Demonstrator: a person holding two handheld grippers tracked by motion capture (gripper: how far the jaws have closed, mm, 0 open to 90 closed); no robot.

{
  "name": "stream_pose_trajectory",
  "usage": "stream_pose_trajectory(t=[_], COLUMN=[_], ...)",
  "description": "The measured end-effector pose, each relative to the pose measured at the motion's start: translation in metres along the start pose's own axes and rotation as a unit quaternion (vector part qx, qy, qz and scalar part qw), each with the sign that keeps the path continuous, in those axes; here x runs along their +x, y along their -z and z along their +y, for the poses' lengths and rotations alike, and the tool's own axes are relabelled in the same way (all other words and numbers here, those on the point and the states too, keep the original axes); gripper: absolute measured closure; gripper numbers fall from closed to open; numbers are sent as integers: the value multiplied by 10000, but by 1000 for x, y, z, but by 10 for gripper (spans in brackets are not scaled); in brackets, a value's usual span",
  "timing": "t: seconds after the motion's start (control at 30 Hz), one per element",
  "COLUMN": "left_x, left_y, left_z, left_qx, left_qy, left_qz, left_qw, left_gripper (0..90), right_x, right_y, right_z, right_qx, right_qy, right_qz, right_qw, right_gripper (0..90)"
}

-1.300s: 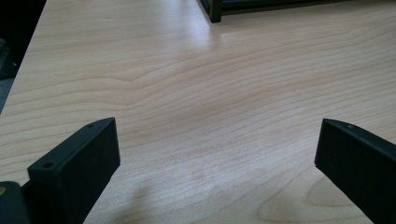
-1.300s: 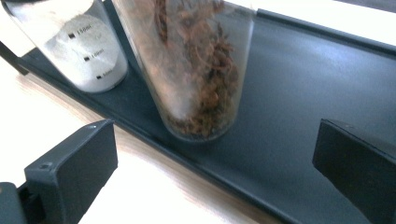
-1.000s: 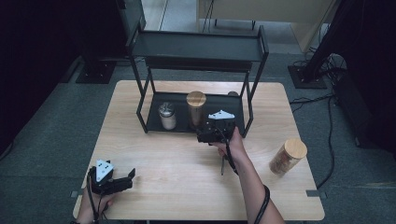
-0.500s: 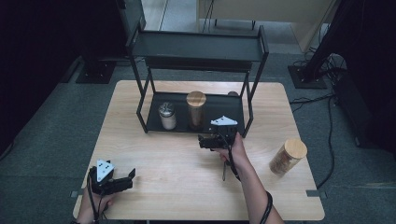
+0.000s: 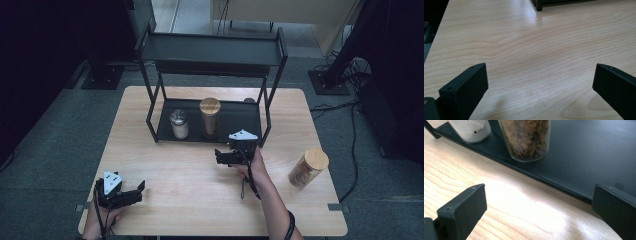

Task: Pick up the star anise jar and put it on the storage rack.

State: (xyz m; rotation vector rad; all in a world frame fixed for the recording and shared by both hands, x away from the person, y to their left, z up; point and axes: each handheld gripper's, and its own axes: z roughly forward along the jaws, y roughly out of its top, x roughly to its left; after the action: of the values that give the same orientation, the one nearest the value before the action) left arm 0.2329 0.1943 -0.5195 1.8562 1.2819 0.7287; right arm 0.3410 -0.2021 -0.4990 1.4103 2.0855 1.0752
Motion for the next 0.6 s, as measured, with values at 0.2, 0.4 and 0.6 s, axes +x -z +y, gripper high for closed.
stream_pose_trajectory(t=[0.2, 0.4, 0.6], left_x=[0, 0, -1], left_y=[0, 0, 0], left_z=[0, 0, 0], left_qx=[6, 13, 21], left_qy=[9, 0, -19], left_qz=[3, 8, 17], left_qw=[10000, 10000, 10000], left_gripper=[4, 3, 4], right_x=[-2, -2, -1], right_y=[2, 3, 6], right_z=[-8, -14, -24], right_qx=[-76, -62, -91], right_qy=[-48, -53, -85], right_qz=[43, 42, 165], right_qw=[10000, 10000, 9998], right_gripper=[0, 0, 0])
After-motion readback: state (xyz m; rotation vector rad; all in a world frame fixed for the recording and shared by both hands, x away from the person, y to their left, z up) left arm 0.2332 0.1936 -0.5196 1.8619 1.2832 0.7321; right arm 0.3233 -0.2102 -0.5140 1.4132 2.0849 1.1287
